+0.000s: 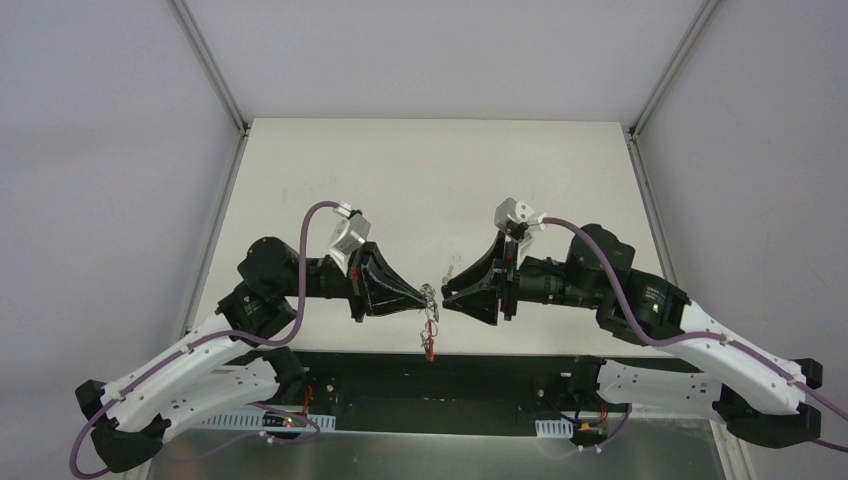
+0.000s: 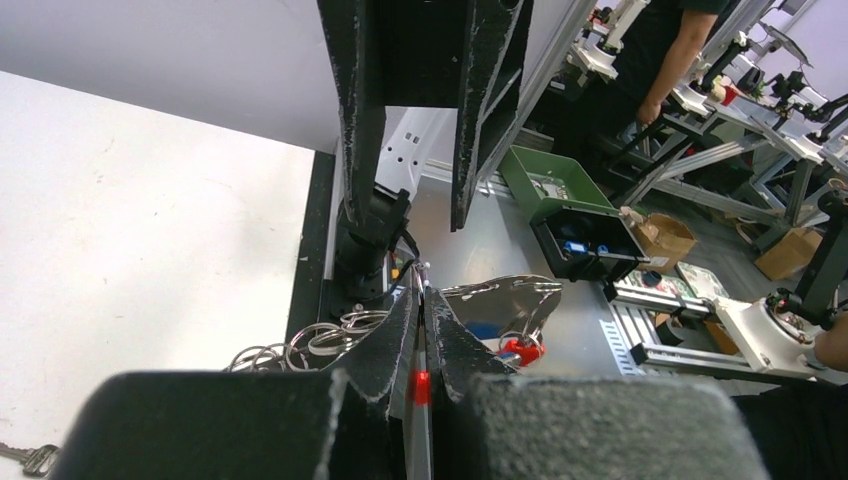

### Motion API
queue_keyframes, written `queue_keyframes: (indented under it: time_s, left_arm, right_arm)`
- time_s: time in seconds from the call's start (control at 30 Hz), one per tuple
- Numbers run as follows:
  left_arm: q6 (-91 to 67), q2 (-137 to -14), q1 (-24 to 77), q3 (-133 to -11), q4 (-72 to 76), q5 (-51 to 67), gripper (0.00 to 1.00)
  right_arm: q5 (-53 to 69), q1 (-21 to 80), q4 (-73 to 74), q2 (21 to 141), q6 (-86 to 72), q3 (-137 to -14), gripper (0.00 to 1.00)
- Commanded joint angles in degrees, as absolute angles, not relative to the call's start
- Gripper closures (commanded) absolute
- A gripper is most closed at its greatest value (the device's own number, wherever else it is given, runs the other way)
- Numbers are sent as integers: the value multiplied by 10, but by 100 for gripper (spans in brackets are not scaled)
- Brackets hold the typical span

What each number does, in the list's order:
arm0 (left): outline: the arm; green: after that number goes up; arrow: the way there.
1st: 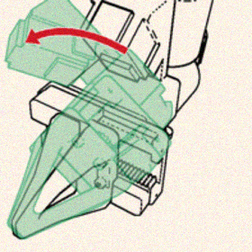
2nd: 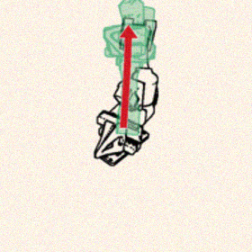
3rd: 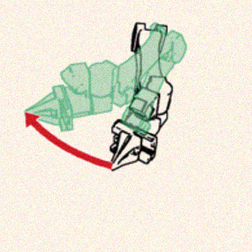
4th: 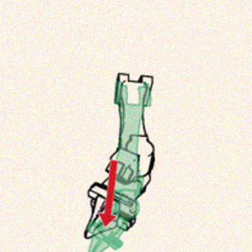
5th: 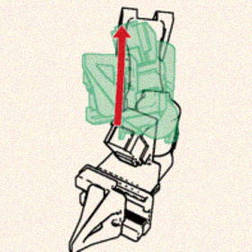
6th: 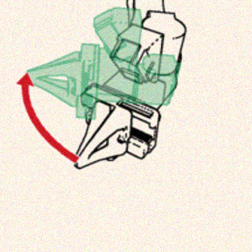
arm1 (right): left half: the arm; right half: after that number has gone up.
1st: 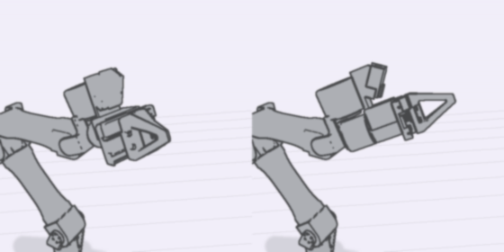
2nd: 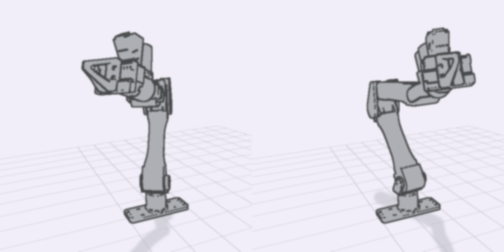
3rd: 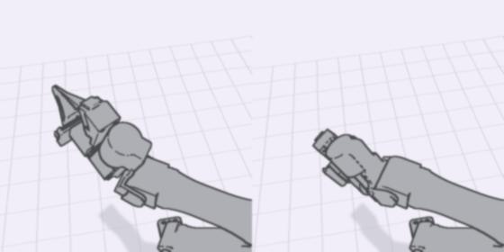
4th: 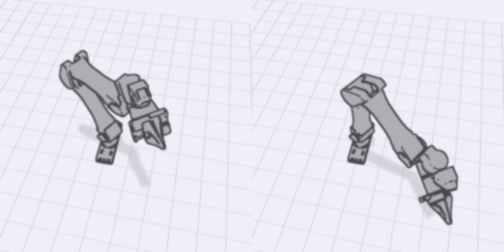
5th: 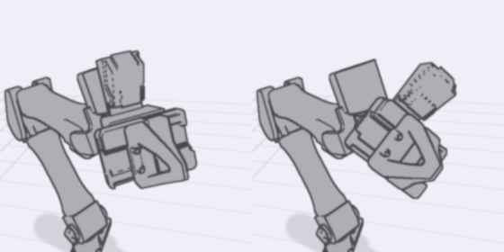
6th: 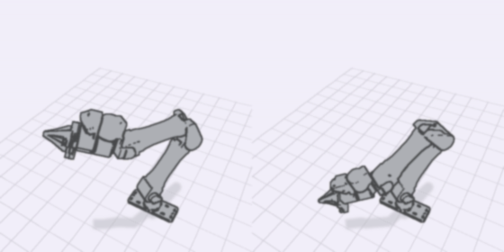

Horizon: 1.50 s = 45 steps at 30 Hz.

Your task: Put the keys on the keyring

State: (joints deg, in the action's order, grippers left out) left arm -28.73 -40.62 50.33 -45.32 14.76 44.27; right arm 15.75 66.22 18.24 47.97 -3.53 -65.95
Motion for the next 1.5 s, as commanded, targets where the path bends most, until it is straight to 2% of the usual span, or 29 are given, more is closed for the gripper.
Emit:
queue_keyframes:
  time_s: [0.0, 0.1, 0.33, 0.53, 1.0, 1.2, 1.47]
  left_arm:
    - [-280, -389, 508, -451, 211, 447, 100]
    - [-252, -380, 508, -448, 191, 451, 100]
    - [-119, -346, 509, -454, 70, 366, 100]
    - [-53, -333, 509, -460, 7, 282, 100]
    - [37, -332, 513, -418, -12, 94, 100]
    - [23, -345, 514, -406, -3, 105, 100]
    - [2, -336, 519, -402, -3, 184, 100]
  right_arm:
    - [146, 664, 173, 468, -13, -656, 57]
    - [105, 664, 187, 466, -11, -650, 55]
    - [-73, 663, 253, 493, -50, -650, 49]
    - [-159, 659, 298, 525, -104, -633, 47]
    - [-162, 610, 302, 596, -209, -542, 46]
    - [-147, 592, 289, 636, -244, -525, 46]
    - [-124, 559, 225, 692, -288, -470, 48]
